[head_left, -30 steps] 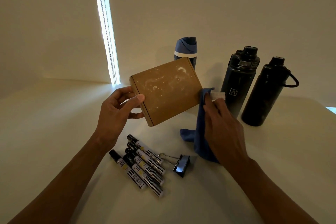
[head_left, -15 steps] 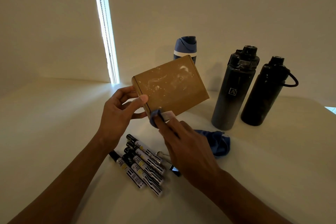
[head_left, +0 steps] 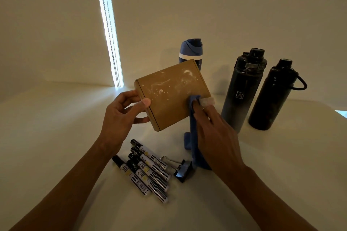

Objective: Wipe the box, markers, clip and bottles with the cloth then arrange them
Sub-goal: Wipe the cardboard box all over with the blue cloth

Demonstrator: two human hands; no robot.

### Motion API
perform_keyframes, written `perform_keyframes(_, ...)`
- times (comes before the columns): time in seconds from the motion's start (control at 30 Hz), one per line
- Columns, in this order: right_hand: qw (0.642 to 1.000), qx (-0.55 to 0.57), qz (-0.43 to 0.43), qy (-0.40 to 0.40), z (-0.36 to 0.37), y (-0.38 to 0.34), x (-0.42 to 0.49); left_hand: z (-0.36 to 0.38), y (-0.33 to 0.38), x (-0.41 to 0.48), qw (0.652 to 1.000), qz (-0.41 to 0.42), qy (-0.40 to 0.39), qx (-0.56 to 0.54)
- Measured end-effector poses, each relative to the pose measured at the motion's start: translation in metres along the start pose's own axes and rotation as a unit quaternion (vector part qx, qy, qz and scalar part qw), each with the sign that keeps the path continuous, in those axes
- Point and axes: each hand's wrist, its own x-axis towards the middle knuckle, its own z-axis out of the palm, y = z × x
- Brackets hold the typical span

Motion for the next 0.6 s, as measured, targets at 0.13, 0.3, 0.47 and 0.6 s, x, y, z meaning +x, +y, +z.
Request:
perform_keyframes(0.13, 0.996, 0.024, -0.071, -0.038, 0.010, -0.022, -0.006, 0.005, 0.000, -0.002, 1.000, 0.004, -0.007, 0.005)
perform_keyframes(0.3, 0.987, 0.014, -0.152, -0.052, 0.019, -0.045, -0.015, 0.007, 0.000, -0.003, 1.000, 0.014, -0.018, 0.014)
perform_keyframes(0.47, 0.989, 0.014, -0.142, -0.039, 0.021, -0.036, -0.012, 0.006, -0.001, -0.003, 1.000, 0.012, -0.023, 0.006)
perform_keyframes(0.6, 0.997, -0.053, -0.059, -0.009, 0.003, -0.020, -0.004, 0.001, 0.001, -0.002, 1.000, 0.007, -0.015, 0.000)
